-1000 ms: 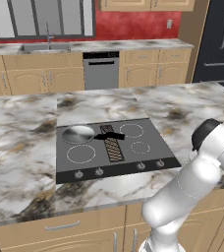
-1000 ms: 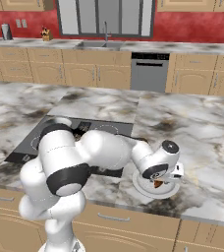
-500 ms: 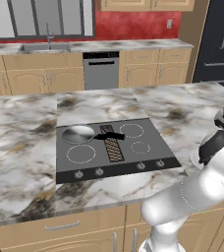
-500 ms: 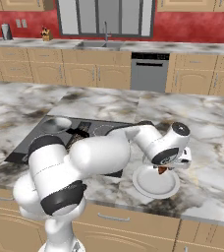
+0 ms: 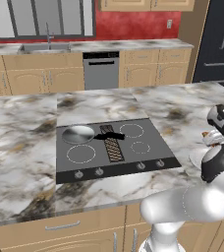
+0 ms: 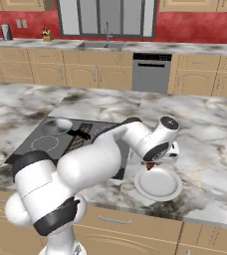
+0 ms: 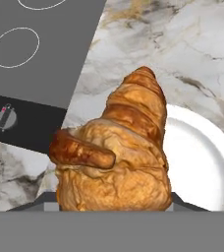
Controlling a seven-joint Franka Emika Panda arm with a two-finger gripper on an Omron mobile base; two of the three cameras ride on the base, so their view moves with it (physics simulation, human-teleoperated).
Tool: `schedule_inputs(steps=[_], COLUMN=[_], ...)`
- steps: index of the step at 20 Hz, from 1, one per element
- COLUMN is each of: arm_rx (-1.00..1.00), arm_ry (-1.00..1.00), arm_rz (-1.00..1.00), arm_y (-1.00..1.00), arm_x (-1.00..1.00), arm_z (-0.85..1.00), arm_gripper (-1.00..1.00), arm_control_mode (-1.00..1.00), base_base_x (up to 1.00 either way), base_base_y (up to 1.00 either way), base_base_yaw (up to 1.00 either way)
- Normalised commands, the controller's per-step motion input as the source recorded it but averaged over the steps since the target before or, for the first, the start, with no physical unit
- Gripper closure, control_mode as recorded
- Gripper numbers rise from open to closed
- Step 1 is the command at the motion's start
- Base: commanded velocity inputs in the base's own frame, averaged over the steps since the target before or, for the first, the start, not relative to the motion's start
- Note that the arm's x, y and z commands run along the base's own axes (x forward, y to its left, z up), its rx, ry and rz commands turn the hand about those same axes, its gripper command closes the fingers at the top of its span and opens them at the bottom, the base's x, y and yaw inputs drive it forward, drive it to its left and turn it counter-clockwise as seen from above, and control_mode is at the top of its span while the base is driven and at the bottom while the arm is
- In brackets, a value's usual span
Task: Pick the croissant and place it on the pan. Then turn on the stove to warm the croissant.
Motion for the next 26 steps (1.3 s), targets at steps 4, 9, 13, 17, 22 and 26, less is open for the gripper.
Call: schedule_inputs(steps=[4, 9, 13, 17, 22, 26], arm_rx=[0.0, 0.0, 0.0, 0.0, 0.0, 0.0], arm_ry=[-0.04, -0.03, 0.0, 0.0, 0.0, 0.0], arm_rz=[0.04, 0.04, 0.04, 0.03, 0.03, 0.03], arm_y=[0.69, 0.68, 0.69, 0.7, 0.77, 0.77], arm_x=[0.0, 0.0, 0.01, 0.05, 0.14, 0.18], arm_z=[0.07, 0.07, 0.03, 0.0, 0.0, 0.0], arm_gripper=[1.0, 1.0, 1.0, 1.0, 1.0, 1.0], arm_control_mode=[-1.0, -1.0, -1.0, -1.0, -1.0, -1.0], base_base_x=[0.0, 0.0, 0.0, 0.0, 0.0, 0.0], base_base_y=[0.0, 0.0, 0.0, 0.0, 0.0, 0.0], base_base_yaw=[0.0, 0.0, 0.0, 0.0, 0.0, 0.0])
